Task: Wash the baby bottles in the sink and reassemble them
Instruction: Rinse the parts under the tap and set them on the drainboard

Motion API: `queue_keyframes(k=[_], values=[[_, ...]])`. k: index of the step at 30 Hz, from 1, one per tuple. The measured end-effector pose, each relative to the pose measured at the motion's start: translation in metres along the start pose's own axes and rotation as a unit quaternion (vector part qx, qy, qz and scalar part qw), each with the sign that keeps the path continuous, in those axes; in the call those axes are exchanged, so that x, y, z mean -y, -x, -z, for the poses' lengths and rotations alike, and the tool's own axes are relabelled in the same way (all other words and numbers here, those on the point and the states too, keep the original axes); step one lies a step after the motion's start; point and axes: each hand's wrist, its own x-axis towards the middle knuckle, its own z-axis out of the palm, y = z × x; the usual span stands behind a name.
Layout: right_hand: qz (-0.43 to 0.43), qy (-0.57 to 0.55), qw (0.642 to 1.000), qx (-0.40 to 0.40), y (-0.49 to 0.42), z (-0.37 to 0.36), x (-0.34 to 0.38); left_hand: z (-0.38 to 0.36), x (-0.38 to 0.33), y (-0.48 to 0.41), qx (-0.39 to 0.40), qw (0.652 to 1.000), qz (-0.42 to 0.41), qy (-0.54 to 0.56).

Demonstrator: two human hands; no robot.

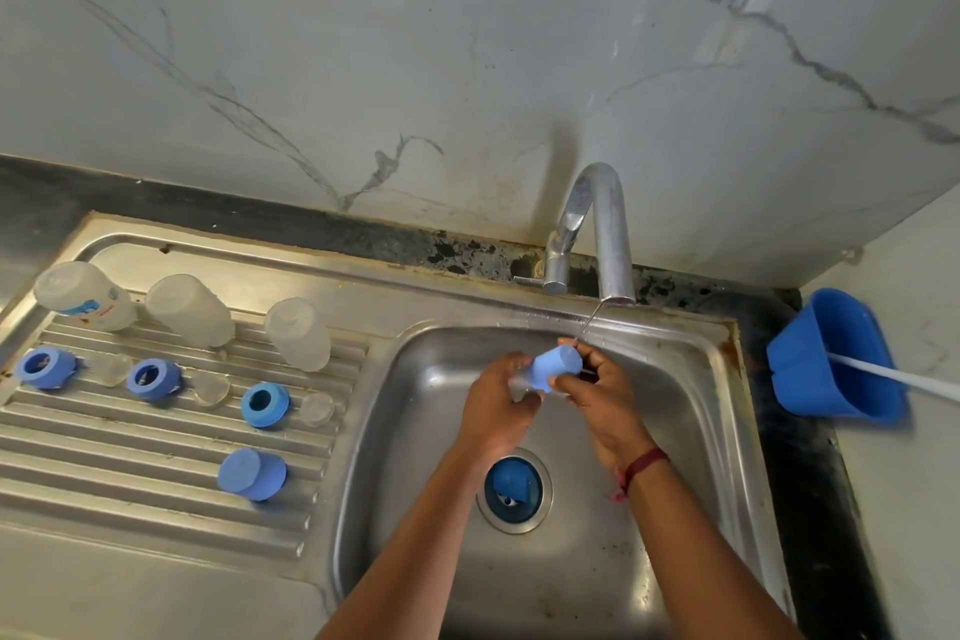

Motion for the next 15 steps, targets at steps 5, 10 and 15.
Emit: queue_keyframes(k=[5,10,15], values=[[0.002,-0.045,0.999,0.031,-0.001,-0.003,0.005,0.001,-0.006,-0.002,-0.041,0.999,-0.011,0.019],[0.016,-0.035,0.997,0.068,0.005,-0.005,0.005,-0.005,-0.005,0.002,-0.006,0.999,0.021,0.037],[0.059,0.049,0.997,-0.031,0.009,0.0,-0.001,0.006,0.0,0.002,0.026,0.995,0.056,0.073]])
